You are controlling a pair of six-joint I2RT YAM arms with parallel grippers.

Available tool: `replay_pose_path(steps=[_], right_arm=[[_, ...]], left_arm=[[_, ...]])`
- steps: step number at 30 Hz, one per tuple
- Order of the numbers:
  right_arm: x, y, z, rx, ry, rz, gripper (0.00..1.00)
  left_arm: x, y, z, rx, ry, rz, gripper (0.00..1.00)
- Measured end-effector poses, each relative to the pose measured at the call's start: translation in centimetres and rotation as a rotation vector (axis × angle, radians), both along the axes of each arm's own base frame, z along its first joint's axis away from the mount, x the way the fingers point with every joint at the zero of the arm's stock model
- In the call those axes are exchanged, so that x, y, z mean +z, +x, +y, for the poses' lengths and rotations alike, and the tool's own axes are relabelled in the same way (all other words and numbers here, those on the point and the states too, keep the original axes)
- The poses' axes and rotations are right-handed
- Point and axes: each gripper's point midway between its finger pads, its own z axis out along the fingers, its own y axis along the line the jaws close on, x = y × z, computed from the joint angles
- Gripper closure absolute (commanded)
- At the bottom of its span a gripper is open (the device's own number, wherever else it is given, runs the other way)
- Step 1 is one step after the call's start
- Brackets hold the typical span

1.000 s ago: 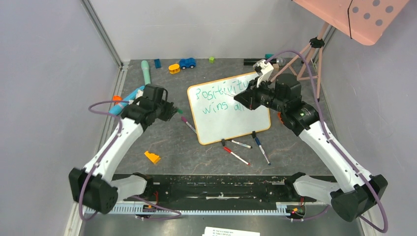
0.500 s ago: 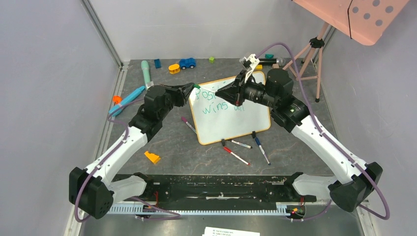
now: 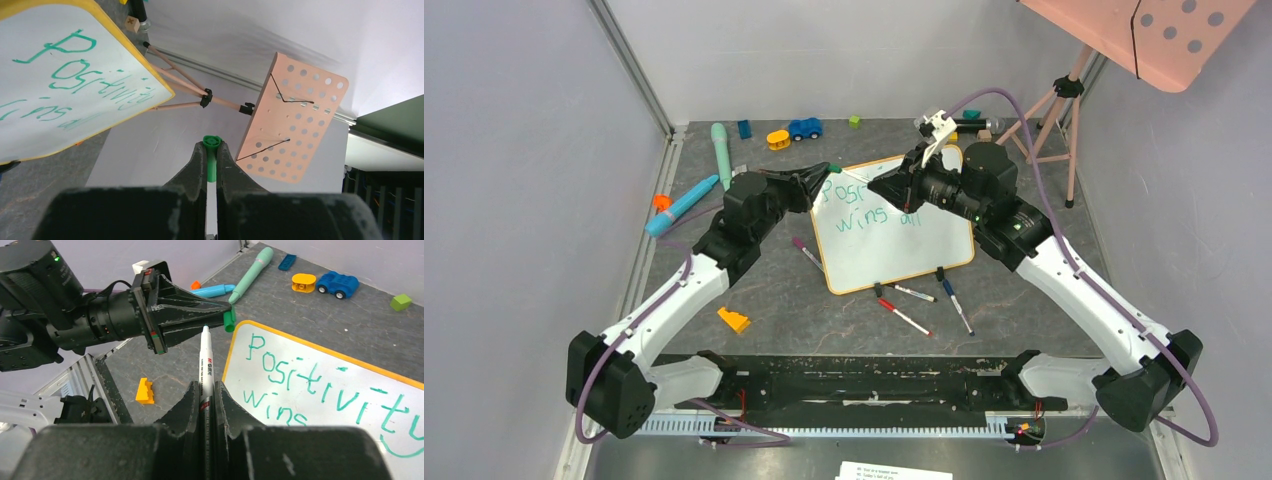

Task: Write a sentence on the whiteboard
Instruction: Insert the whiteboard marker without the cap into the pen cap.

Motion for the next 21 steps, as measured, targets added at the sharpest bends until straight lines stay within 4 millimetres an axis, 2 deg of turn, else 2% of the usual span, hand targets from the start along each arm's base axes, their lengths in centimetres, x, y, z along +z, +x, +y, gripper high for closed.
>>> replay_pose_path(steps=[10,21], right_arm=[[-0.4,0.4,-0.37,-0.032,-0.011,0.007,1.0],[-0.74,0.65,-0.55,-0.05,-0.017,0.012,1.0]], left_arm=[[0.27,-0.42,-0.67,-0.016,-0.052,0.024,0.98],[0.99,-0.74,-0.54,-0.016,-0.076,0.017,0.98]])
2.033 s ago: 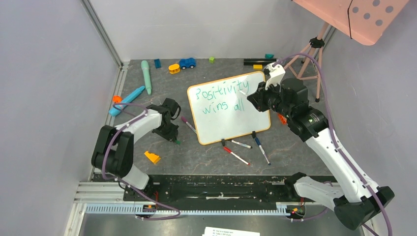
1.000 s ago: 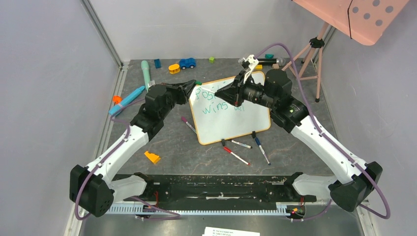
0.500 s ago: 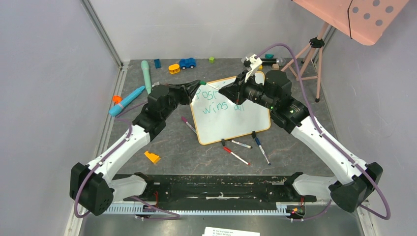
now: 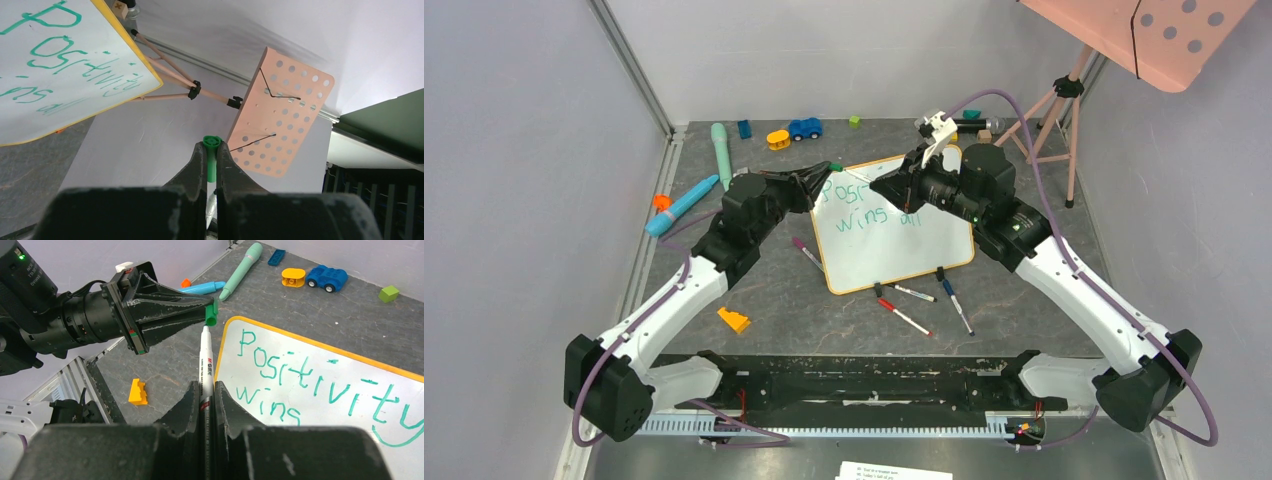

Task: Write a sentence on the whiteboard
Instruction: Insert the whiteboard marker without the cap into the pen cap.

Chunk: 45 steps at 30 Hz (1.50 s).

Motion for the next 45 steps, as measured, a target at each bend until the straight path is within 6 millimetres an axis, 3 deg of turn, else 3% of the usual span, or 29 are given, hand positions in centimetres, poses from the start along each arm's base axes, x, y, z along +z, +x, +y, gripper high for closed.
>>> replay_pose_path(steps=[45], right_arm=[[-0.3,0.2,-0.2,-0.015,-0.007,0.005,1.0]], left_arm=[[1.1,-0.7,-1.2,-0.048,-0.033,-0.028,0.98]])
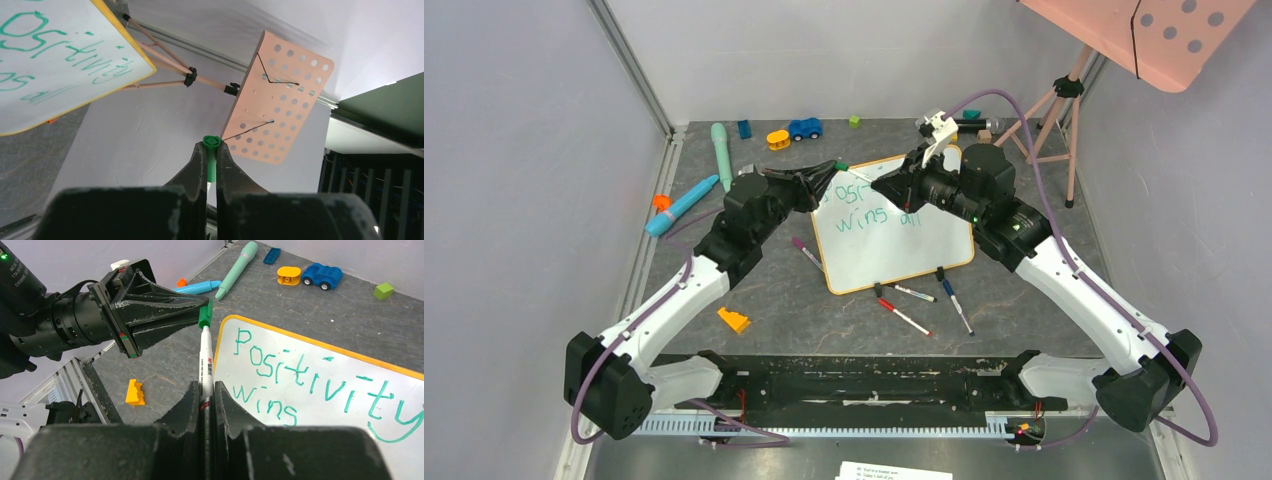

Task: Write a sentence on the whiteboard
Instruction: Insert the whiteboard marker without the cap into the pen cap.

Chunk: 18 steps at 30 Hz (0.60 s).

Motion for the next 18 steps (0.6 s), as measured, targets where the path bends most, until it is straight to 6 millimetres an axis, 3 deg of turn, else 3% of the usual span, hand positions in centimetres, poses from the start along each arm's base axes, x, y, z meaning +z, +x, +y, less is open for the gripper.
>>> replay_pose_path(steps=[8,13,18], right_arm=[[-0.3,0.2,-0.3,-0.014,-0.009,0.007,1.0],[-0.4,0.5,-0.3,-0.027,-0.011,0.007,1.0],[-0.3,0.8,-0.4,-0.046,-0.013,0.004,1.0]], left_arm=[[-0.1,0.2,-0.6,-0.014,0.071,-0.027,0.98],[0.5,-1.1,-2.6,-0.093,0.142,-0.074,0.98],[0.7,-0.9,-2.8,-0.104,0.202,-0.109,0.98]])
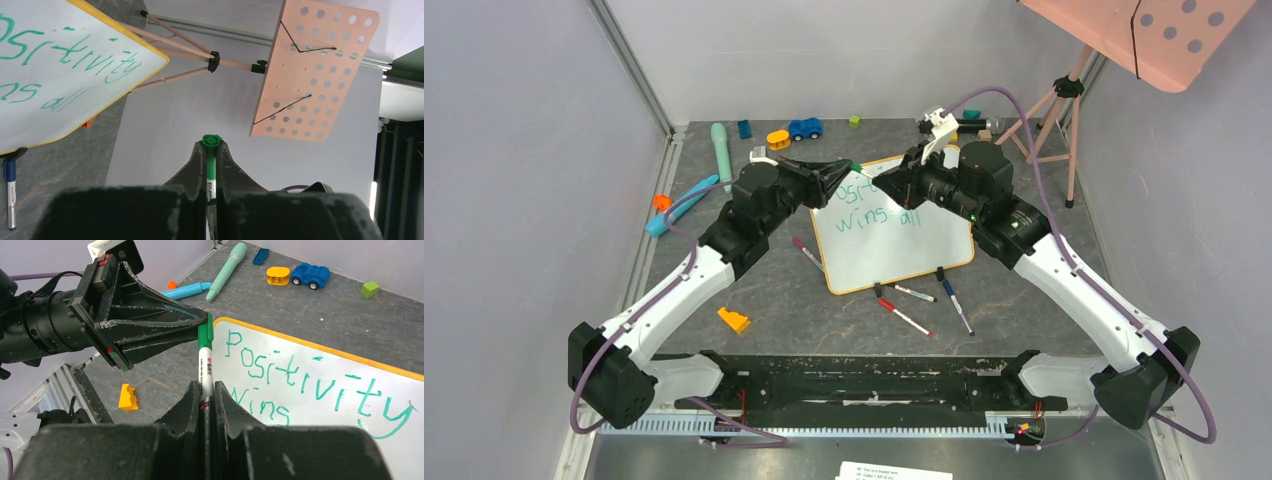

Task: Write a sentence on the whiteboard
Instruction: Insert the whiteboard marker without the cap into the pen cap, then put down the whiteboard marker at the center of the board.

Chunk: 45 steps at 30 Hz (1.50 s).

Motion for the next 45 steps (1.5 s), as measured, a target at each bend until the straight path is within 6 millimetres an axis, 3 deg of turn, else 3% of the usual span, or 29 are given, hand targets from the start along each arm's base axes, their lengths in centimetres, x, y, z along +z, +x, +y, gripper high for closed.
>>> replay_pose_path(steps=[13,20,21,23,25,27,28,30,35,37,41,45], right_arm=[[0.7,3.7,0.1,-0.145,-0.069,-0.026,1.0],[0.2,4.6,0.0,-0.191,-0.107,-0.043,1.0],[0.2,4.8,0.1,-0.192,-0.111,-0.044,0.97],[0.2,5.1,0.4,-0.189,-0.116,-0.044,0.66],[0.4,5.2,0.8,-0.172,-0.116,-0.048,0.46],[0.2,5.9,1.6,-0.154,-0.114,-0.054,0.25],[0.0,5.8,1.7,-0.141,-0.112,-0.045,0.15],[-0.4,5.8,1.8,-0.127,-0.101,-0.031,0.06],[-1.5,3.5,0.8,-0.079,-0.061,0.017,0.03],[-1.7,2.7,-1.2,-0.102,-0.05,0.027,0.03],[-1.1,1.6,-5.6,-0.192,-0.029,0.002,0.03],[-2.6,0.5,-8.8,-0.288,-0.068,-0.015,0.03]], left_arm=[[0.9,3.9,-1.4,0.09,0.092,-0.062,0.98],[0.7,4.4,-1.6,0.087,0.127,-0.072,0.98],[0.7,4.5,-1.5,0.092,0.13,-0.072,0.98],[0.7,4.7,-1.2,0.107,0.134,-0.073,0.98],[0.8,4.6,-1.2,0.086,0.131,-0.076,0.98],[1.0,3.2,-1.8,0.009,0.14,-0.094,0.98],[0.8,2.9,-1.3,-0.017,0.141,-0.094,0.98],[0.7,2.9,0.7,-0.032,0.146,-0.102,0.98],[-0.2,2.8,7.9,0.029,0.26,-0.105,0.98],[-1.1,2.6,10.8,0.087,0.366,-0.103,0.98],[-3.5,1.5,13.1,0.104,0.588,-0.1,0.98],[-9.1,1.8,15.6,0.101,0.848,-0.014,0.98]])
